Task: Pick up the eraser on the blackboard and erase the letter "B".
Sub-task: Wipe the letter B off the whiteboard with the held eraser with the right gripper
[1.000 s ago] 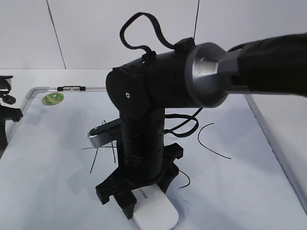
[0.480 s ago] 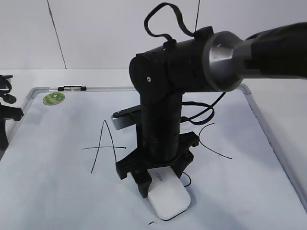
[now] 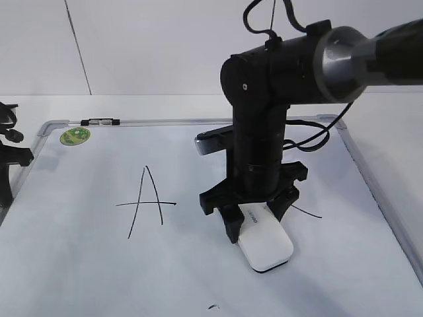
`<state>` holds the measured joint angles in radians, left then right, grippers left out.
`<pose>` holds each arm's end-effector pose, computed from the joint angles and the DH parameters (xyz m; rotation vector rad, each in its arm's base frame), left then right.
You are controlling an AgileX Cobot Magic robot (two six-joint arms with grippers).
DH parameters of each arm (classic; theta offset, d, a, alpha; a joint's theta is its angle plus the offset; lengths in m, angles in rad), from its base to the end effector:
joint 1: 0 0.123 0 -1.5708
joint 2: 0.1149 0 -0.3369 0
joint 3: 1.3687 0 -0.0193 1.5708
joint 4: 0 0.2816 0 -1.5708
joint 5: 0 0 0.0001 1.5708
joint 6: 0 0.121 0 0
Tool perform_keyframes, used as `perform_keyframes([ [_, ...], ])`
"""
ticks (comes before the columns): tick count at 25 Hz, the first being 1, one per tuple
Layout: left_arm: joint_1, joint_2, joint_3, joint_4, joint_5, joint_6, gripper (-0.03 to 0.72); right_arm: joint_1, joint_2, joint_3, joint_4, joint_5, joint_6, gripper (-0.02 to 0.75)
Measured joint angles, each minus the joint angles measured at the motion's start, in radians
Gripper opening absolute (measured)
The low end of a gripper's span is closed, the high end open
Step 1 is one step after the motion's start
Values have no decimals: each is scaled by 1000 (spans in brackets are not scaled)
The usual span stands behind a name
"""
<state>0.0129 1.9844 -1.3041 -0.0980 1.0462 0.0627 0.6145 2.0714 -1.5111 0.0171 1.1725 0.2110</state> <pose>0.4062 -0.0050 0.1522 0.0034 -3.0735 0.1317 0.3624 0.2580 0.1663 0.6037 -3.0068 0.0243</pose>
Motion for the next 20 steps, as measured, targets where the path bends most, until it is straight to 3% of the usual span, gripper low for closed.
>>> perform_keyframes([
  [11,0,0,0,-4,7,0,13,-25,0,0,32,2,-79,557],
  [20,0,0,0,-2,22,0,13,140,0,-2,-17,2,-117,557],
])
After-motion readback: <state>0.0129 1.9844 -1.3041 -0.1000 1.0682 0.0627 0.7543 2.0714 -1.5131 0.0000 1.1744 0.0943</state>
